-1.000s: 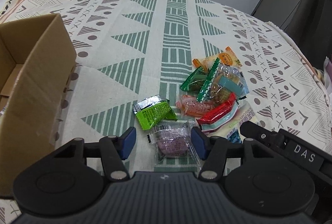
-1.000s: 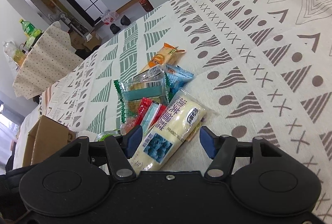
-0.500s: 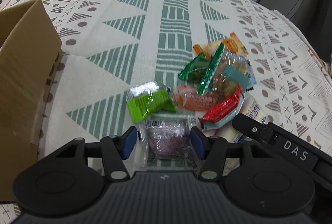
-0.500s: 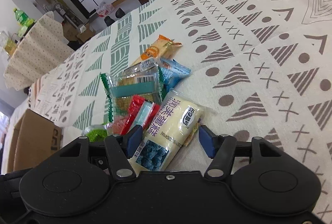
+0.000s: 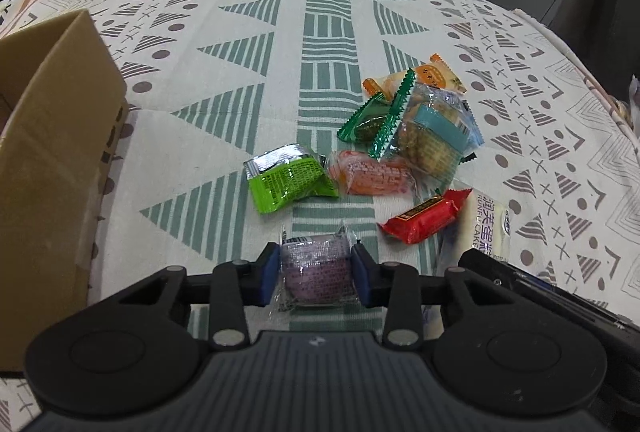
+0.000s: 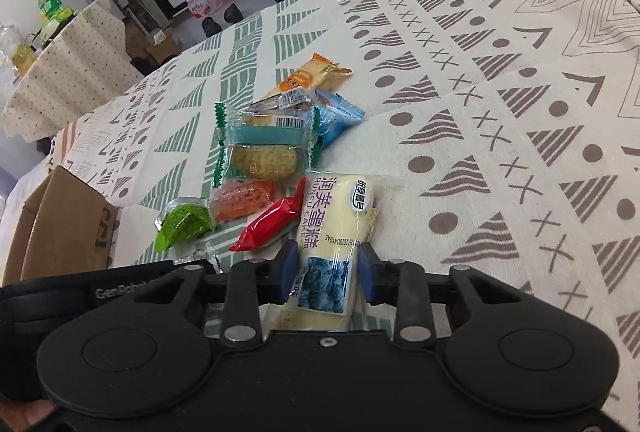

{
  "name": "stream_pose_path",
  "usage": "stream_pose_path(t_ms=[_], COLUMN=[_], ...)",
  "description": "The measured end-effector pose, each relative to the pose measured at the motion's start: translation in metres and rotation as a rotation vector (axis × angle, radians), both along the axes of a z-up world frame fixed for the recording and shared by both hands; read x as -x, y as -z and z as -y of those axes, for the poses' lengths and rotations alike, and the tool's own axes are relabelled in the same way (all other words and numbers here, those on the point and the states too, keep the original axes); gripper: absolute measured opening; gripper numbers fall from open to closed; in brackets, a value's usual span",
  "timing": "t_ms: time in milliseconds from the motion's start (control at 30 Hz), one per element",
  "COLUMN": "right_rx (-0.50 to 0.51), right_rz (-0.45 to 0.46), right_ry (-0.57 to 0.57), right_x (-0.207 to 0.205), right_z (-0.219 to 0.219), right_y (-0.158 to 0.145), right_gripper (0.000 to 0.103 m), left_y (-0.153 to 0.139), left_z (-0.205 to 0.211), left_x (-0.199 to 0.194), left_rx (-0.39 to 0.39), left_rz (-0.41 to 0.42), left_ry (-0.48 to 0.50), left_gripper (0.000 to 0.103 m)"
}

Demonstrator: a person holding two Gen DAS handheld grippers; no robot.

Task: Organize snacks
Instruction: 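Grasp the purple pack with the left gripper while the right grasps the cream bar pack, then carry both packs over the box and open both grippers to drop them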

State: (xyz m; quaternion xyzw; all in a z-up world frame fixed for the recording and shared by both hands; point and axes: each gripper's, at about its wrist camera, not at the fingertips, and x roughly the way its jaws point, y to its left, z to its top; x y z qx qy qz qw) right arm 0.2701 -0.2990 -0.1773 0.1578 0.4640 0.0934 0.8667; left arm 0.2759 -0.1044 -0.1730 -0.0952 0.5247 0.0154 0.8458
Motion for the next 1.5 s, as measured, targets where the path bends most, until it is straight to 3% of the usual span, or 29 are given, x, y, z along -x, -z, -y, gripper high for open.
stream_pose_path(t_ms=[933, 1500], right_rx=[-0.092, -0.082], right_rz=[0.164, 0.227], right_ry=[-0.022, -0.051], right_x=[0.041, 0.062], right_z=[-0.03, -0.07], right_y=[-0.077, -0.111], right_gripper=[0.027, 0.027], left_y=[-0.085, -0.121], left_z=[-0.049, -0.103], left_x=[0.055, 0.089], left_rx=[0.02, 0.035], left_rz=[0.163, 0.238], left_ry=[-0.053, -0.117], left_gripper=[0.037, 0.037])
